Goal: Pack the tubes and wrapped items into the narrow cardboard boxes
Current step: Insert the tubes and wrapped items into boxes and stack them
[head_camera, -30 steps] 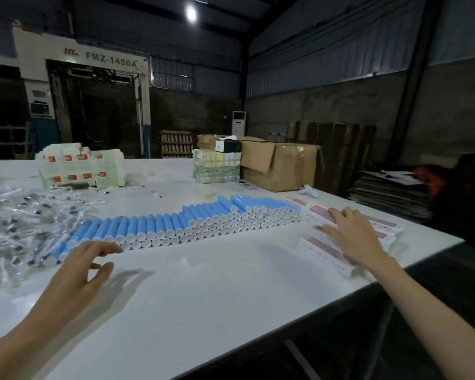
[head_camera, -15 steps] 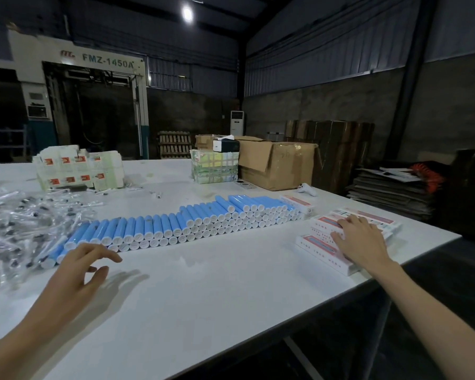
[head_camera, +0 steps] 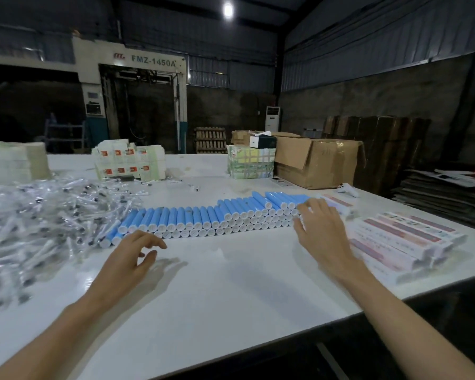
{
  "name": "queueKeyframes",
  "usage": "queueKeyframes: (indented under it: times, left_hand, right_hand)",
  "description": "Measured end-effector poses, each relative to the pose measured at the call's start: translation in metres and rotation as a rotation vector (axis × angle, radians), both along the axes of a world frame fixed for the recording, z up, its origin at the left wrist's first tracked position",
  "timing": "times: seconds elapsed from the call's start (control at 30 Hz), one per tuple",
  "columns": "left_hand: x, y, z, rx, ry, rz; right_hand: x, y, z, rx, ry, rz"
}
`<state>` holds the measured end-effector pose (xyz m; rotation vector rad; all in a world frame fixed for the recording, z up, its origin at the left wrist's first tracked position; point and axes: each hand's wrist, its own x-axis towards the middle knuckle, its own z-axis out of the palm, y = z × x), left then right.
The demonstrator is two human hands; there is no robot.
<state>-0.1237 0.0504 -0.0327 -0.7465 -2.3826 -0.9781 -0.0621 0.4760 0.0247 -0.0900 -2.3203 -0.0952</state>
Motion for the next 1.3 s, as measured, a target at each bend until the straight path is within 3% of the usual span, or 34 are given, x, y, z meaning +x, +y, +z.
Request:
queueKeyframes:
  times: [0.1,0.2,0.43,0.67,0.87,1.0,1.07,1.2,1.3]
  left_hand:
    - [0.006,-0.002,0.003,-0.008,0.032,0.11]
    - [0.007,-0.005,0.005,-0.026,0.026,0.245]
    - [0.007,-0.015,0.004,-0.077,-0.054,0.466]
    - [0.016,-0.04,0.028,-0.258,0.014,0.543]
    - [0.037,-0.138,0.069,-0.54,0.137,1.035]
    - [0.057,-0.218,0.105,-0.586,0.194,1.267]
    - [0.064,-0.253,0.118,-0.636,0.141,1.342]
    - [0.07,-0.292,0.119,-0.788,-0.159,1.415]
    - [0.07,-0.294,0.12,-0.866,-0.12,1.397]
  right_hand:
    - [-0.029,-0.099,-0.003,-0.102,0.021,0.314]
    - [-0.054,-0.184,-0.011,-0.379,-0.051,0.558]
    - [-0.101,-0.292,-0.049,-0.739,-0.262,0.726]
    - [-0.125,-0.29,-0.075,-0.794,-0.297,0.76]
    - [-0.125,-0.293,-0.079,-0.801,-0.323,0.781]
    - [-0.123,-0.294,-0.079,-0.804,-0.346,0.78]
    - [-0.122,-0.294,-0.079,-0.804,-0.338,0.786]
    - [-0.12,-0.294,-0.078,-0.793,-0.336,0.792]
    - [-0.121,-0.295,-0.078,-0.783,-0.336,0.789]
